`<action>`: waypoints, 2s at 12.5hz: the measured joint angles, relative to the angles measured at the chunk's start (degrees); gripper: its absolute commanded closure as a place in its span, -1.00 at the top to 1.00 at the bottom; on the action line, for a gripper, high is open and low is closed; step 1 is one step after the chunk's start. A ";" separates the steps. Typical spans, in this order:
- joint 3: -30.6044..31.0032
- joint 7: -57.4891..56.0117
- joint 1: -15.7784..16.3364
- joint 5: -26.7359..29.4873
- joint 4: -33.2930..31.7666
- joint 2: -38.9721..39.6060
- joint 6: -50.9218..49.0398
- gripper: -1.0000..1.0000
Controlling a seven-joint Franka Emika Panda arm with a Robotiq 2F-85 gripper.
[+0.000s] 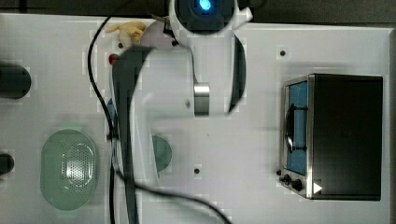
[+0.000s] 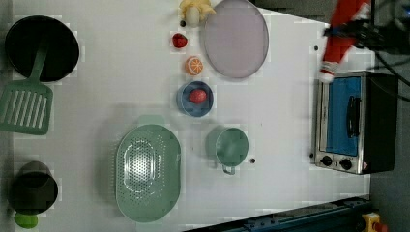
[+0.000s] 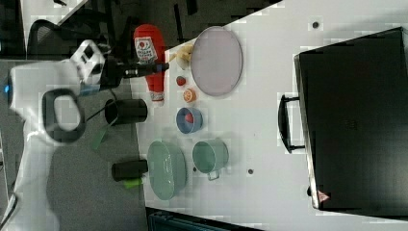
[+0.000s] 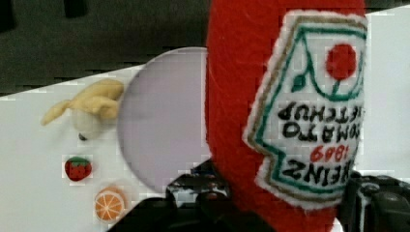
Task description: Pick ketchup from plate and place it on table.
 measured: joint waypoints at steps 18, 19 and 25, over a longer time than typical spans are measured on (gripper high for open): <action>-3.05 0.00 -2.51 1.40 -42.47 1.62 22.41 1.00; -3.01 0.00 -2.51 1.40 -41.91 1.41 22.41 1.00; -3.25 7.02 -2.82 1.64 -34.75 -11.95 8.31 1.00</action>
